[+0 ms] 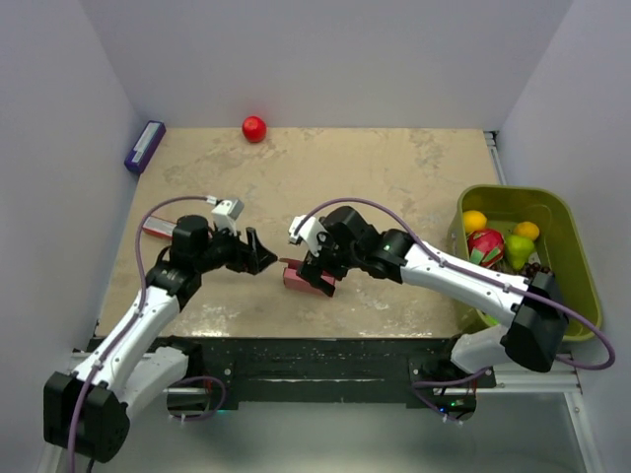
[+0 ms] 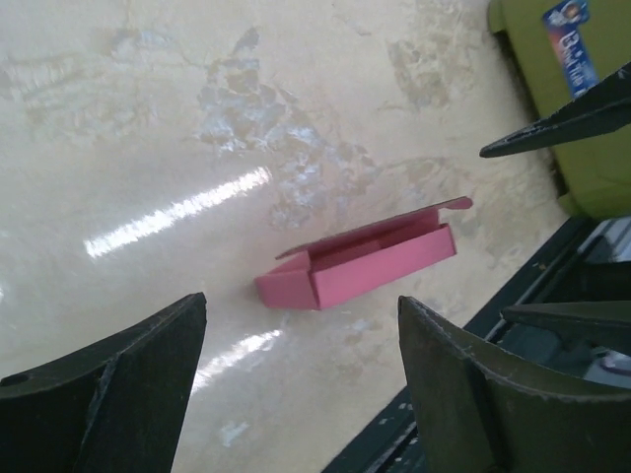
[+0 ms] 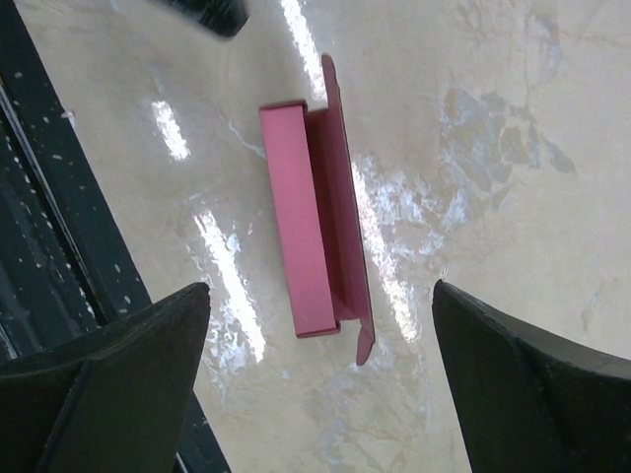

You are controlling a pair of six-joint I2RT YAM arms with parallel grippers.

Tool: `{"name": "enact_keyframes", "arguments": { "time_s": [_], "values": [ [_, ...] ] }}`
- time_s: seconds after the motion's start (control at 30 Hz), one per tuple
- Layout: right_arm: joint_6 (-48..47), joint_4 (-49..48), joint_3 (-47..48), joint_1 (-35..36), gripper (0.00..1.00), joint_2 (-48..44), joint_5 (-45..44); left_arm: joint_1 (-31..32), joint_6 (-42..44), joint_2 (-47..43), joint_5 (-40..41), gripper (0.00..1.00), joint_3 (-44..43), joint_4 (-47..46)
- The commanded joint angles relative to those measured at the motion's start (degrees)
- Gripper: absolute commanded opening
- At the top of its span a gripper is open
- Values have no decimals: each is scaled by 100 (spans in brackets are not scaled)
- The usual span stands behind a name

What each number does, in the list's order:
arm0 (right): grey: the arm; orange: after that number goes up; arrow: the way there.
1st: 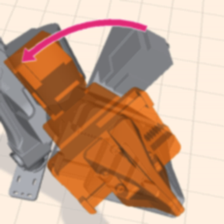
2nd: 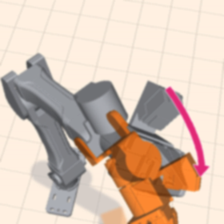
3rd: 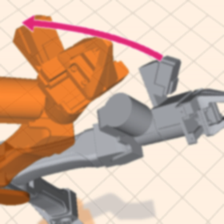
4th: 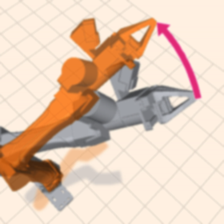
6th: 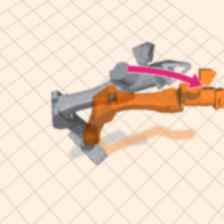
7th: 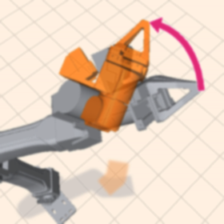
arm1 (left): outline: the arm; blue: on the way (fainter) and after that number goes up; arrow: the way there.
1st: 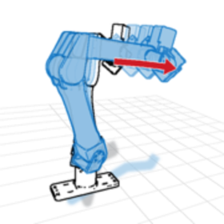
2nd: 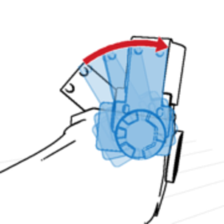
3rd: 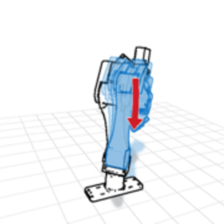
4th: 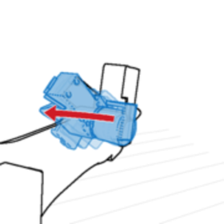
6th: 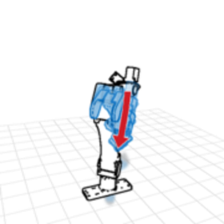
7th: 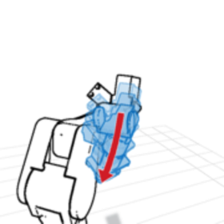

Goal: Fold the paper box

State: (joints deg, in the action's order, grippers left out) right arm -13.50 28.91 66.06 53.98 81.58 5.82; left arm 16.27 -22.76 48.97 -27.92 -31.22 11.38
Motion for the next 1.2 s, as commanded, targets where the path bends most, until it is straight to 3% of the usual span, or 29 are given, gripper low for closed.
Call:
{"name": "enact_keyframes", "arguments": {
  "time_s": [0.0, 0.33, 0.73, 0.83, 0.97, 1.17],
  "values": [
    [154, -763, -524, -10, 97, -160, -82, 25, 1449, 727, -37, 83, -823, 84],
    [-21, -1352, -797, -10, 97, 156, -116, 209, 2250, 1703, -486, 81, -1342, -171],
    [-92, -1440, -858, -1, 86, 560, 33, 342, 2250, 1642, -153, 80, -1114, -127],
    [-92, -1458, -867, -1, 80, 640, 24, 350, 2250, 1642, 15, 80, -1079, -74],
    [-92, -1414, -823, -1, 58, 806, -2, 359, 2250, 1660, 252, 76, -1088, 84],
    [-109, -1361, -841, -1, 38, 807, 50, 412, 2435, 1440, 208, 73, -983, 207]
  ]
}}
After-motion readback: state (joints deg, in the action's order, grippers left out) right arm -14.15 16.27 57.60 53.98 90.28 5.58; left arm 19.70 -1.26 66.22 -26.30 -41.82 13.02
